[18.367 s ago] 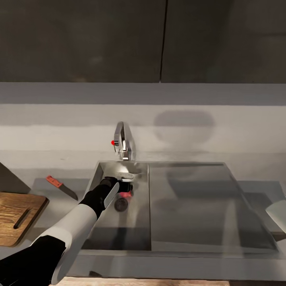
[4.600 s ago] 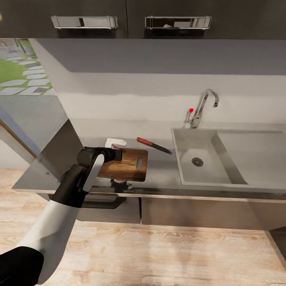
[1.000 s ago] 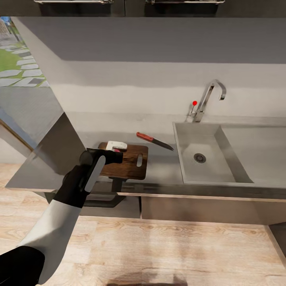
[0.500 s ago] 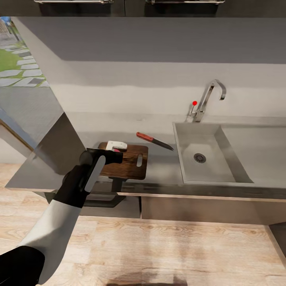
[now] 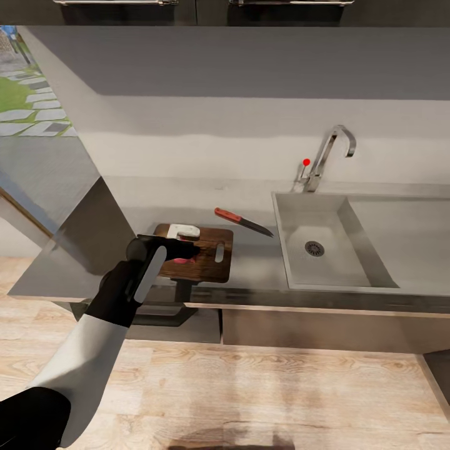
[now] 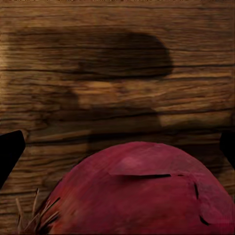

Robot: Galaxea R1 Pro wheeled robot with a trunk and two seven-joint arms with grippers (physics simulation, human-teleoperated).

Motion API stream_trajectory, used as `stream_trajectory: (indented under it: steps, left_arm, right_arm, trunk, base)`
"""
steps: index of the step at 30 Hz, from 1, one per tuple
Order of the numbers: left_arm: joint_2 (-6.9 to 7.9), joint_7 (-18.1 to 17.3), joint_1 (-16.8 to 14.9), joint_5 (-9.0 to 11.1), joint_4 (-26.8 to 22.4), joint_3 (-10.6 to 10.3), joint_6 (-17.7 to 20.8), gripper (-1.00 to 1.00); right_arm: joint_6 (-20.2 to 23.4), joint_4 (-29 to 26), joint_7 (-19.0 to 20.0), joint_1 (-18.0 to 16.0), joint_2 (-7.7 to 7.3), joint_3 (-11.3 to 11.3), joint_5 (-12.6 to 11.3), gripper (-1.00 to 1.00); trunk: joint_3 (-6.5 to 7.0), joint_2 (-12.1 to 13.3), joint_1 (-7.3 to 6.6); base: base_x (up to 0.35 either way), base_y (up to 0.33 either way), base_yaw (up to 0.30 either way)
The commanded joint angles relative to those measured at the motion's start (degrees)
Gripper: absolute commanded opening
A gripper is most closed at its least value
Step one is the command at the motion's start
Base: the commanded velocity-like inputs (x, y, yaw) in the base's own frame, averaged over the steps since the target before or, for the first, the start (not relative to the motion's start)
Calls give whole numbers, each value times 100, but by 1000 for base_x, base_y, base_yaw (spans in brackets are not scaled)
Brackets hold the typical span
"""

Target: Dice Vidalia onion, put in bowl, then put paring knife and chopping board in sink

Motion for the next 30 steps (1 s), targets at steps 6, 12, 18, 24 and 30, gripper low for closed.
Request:
stream_trajectory:
  steps: [6, 12, 18, 24, 30]
  left_arm:
    - [0, 58, -4, 60, -16, 0, 21, 100]
    - [0, 58, -4, 59, -29, 3, 21, 100]
    - [4, 58, -4, 48, -526, 7, 40, 100]
    - [27, 58, -4, 43, -961, 17, 51, 100]
    - [34, 60, -4, 43, -994, 16, 55, 100]
  right_arm:
    - [-7, -11, -60, 1, -9, 36, -1, 100]
    - [-7, -11, -60, 1, -9, 36, -1, 100]
    - [-4, -11, -60, 1, -9, 36, -1, 100]
    - [1, -11, -60, 1, -9, 36, -1, 100]
    - [2, -11, -60, -1, -9, 36, -1, 100]
  trunk:
    - [-8, -10, 3]
    - [-8, -10, 3]
    - [-8, -10, 3]
    - [-8, -10, 3]
    - [-8, -10, 3]
  base:
    - [0, 0, 0]
    - [0, 0, 0]
    - [0, 0, 0]
    - [0, 0, 0]
    - [-108, 0, 0]
